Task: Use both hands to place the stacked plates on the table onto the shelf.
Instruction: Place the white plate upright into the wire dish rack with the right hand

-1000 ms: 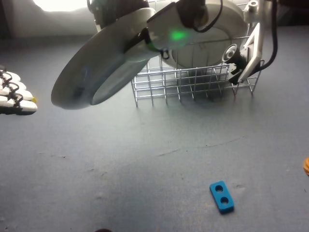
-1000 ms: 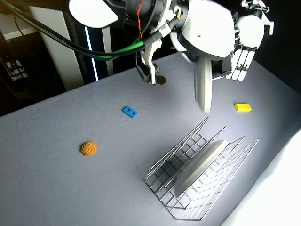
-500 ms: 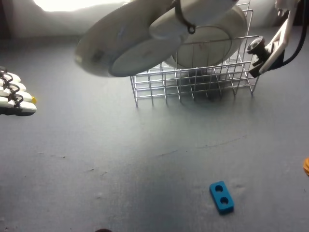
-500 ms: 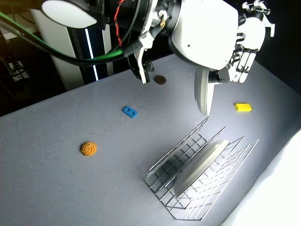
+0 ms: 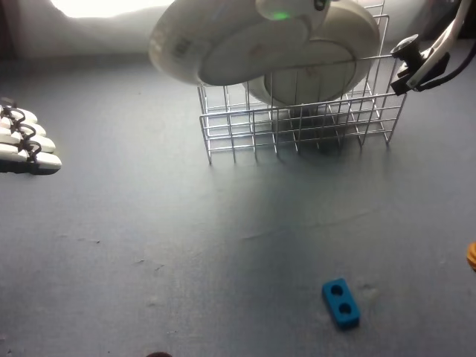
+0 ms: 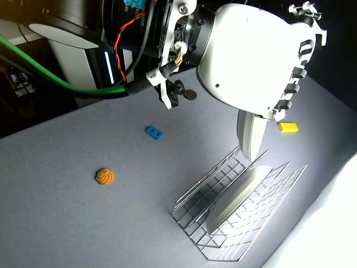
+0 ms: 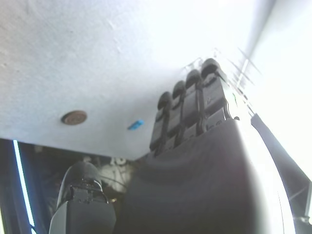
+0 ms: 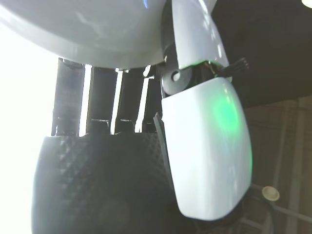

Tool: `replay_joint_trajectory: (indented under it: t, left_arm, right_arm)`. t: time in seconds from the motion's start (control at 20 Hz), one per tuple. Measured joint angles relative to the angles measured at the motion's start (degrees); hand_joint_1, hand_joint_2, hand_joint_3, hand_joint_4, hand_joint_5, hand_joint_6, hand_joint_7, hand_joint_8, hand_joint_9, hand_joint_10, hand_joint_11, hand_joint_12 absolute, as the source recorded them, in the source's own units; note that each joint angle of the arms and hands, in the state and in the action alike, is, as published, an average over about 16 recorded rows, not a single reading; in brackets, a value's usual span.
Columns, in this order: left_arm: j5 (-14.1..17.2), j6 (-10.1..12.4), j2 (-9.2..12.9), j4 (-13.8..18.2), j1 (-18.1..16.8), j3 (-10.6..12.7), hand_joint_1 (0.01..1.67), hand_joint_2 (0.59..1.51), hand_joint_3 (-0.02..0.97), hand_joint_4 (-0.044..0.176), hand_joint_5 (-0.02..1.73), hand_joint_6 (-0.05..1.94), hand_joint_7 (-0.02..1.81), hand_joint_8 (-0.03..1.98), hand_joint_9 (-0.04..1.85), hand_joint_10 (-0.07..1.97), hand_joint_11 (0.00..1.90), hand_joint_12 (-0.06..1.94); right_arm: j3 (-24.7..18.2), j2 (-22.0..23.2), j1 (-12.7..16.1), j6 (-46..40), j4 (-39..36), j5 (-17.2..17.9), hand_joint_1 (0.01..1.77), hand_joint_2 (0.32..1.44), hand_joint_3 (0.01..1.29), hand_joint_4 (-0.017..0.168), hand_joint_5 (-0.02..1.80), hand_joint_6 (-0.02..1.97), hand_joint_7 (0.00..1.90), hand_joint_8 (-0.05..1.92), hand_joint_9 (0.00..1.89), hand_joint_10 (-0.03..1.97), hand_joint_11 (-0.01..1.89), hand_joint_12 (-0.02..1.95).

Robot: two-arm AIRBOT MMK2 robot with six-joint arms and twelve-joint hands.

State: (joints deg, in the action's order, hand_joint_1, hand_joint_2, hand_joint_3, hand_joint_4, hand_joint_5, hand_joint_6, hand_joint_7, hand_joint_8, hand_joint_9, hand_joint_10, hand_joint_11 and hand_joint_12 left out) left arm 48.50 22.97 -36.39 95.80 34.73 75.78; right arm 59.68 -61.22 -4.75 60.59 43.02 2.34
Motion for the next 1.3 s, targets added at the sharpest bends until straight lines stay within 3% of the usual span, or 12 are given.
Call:
replay_joint_trajectory:
  t: [1.3]
  left_arm:
    - [2.78,0.54,-1.38,2.53,-2.56,0.06,0.02,1.070,0.020,0.002,0.07,0.00,0.06,0.00,0.03,0.01,0.01,0.01]
  right_arm:
    - [7.32,-1.14,-7.31,-0.60,3.57,1.47,1.33,0.98,0.02,-0.011,1.03,0.60,1.15,0.78,1.12,0.72,0.78,1.34]
